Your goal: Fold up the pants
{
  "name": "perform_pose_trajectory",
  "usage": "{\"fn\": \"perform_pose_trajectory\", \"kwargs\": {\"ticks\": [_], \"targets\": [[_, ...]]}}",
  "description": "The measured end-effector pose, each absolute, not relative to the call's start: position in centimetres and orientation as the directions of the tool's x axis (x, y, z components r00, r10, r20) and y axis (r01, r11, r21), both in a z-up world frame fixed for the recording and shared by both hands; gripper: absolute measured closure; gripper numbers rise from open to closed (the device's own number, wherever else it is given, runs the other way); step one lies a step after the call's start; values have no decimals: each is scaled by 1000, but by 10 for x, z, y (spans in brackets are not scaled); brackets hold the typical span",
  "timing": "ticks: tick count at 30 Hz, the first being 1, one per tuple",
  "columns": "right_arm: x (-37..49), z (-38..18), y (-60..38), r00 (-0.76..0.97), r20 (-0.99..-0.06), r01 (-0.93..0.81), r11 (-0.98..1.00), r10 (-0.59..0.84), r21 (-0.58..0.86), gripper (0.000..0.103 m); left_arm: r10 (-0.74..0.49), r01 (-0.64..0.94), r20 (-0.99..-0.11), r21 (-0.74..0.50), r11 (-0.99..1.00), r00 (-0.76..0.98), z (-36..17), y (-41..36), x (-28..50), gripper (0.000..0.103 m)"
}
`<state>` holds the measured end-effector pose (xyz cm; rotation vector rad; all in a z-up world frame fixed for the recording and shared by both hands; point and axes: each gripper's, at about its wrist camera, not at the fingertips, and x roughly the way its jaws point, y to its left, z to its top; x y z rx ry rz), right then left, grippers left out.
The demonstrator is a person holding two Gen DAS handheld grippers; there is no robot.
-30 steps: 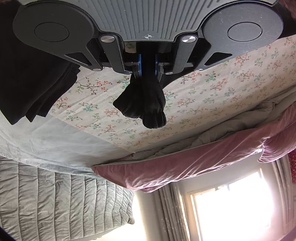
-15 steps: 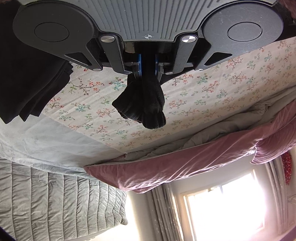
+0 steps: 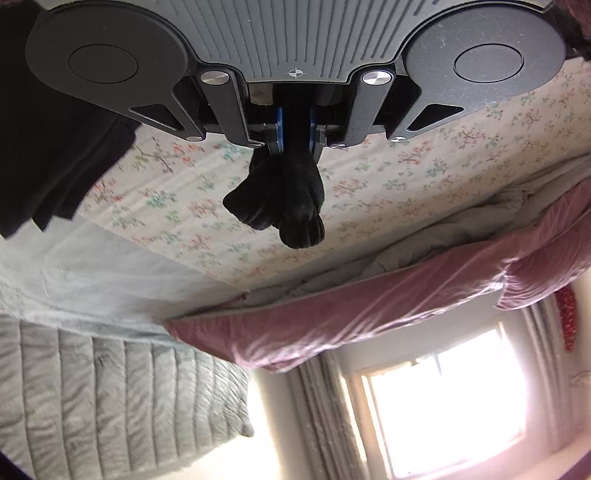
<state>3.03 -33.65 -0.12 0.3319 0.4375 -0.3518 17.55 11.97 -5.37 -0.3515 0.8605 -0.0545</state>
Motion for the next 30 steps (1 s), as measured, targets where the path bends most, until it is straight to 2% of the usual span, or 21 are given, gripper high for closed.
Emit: {"fn": "perform_pose_trajectory", "kwargs": {"ticks": [7, 11, 13, 16, 21, 26, 28, 30], "targets": [[35, 12, -257, 893, -416, 224, 972, -175, 72, 91, -184, -159, -703, -393, 906, 687, -21, 204, 125, 0], [31, 23, -178, 917, -387, 100, 995, -93, -2, 92, -165, -230, -690, -443, 866, 705, -29, 264, 111, 0], [33, 25, -138, 919, -393, 32, 999, -26, 10, 92, -202, -292, -709, -510, 809, 676, -39, 292, 107, 0], [44, 27, -75, 911, -409, -61, 998, 62, 16, 92, -300, -303, -650, -648, 699, 698, -43, 326, 95, 0], [59, 27, 28, 872, -461, -194, 981, 166, -15, 92, -246, -345, -635, -658, 669, 733, -39, 369, 73, 0], [76, 23, 99, 825, -521, -259, 966, 218, -6, 92, -371, -351, -537, -815, 461, 758, -58, 410, 52, 0], [80, 33, 118, 835, -491, -269, 963, 248, 29, 92, -387, -352, -500, -849, 393, 775, -58, 423, 43, 0], [72, 52, 126, 865, -386, -295, 947, 321, 125, 92, -393, -347, -480, -865, 363, 785, -55, 429, 36, 0]]}}
